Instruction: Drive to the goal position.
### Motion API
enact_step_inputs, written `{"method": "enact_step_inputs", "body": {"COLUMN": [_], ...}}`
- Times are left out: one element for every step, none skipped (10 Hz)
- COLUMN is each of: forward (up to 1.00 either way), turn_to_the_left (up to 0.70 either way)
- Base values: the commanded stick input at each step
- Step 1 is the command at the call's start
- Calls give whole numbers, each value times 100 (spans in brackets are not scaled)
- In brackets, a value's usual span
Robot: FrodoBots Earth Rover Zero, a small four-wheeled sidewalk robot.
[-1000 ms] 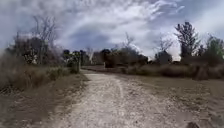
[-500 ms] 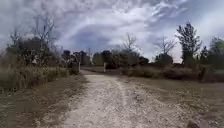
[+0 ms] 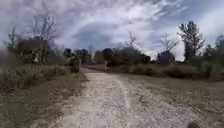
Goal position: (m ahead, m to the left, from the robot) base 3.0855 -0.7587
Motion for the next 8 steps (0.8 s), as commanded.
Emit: {"method": "enact_step_inputs", "body": {"forward": [50, 50, 50, 50, 50, 50, 50, 50], "turn_to_the_left": [0, 0, 0, 0, 0, 0, 0, 0]}}
